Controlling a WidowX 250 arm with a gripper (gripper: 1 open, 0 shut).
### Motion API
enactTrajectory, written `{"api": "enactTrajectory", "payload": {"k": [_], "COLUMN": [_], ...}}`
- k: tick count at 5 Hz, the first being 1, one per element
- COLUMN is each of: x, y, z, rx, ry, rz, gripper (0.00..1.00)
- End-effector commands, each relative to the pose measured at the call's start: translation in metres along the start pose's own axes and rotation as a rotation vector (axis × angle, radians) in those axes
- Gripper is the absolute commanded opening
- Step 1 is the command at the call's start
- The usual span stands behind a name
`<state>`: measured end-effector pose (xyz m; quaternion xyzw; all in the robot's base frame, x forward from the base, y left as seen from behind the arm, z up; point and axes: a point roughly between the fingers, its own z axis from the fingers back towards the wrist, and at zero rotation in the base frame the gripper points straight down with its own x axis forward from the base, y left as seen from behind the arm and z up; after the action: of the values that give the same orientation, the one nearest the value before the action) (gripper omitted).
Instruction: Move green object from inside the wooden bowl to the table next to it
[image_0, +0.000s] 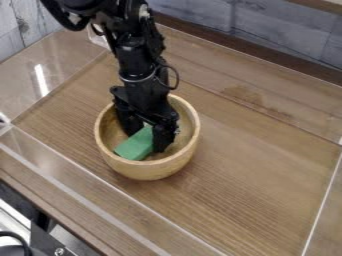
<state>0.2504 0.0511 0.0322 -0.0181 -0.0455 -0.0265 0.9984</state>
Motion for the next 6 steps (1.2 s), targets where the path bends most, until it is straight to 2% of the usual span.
{"api": "enactTrajectory", "payload": {"k": [1, 2, 4, 6], "x": [0.010, 0.015, 0.019, 0.018], "y": [-0.003, -0.007, -0.012, -0.016], "z": [0.000, 0.003, 0.004, 0.004], "rx": [0.006, -0.001, -0.022, -0.029], "ry": [-0.029, -0.041, -0.064, -0.080], "rz": [-0.014, -0.019, -0.077, -0.046], "gripper": [0.00, 0.00, 0.00, 0.00]}}
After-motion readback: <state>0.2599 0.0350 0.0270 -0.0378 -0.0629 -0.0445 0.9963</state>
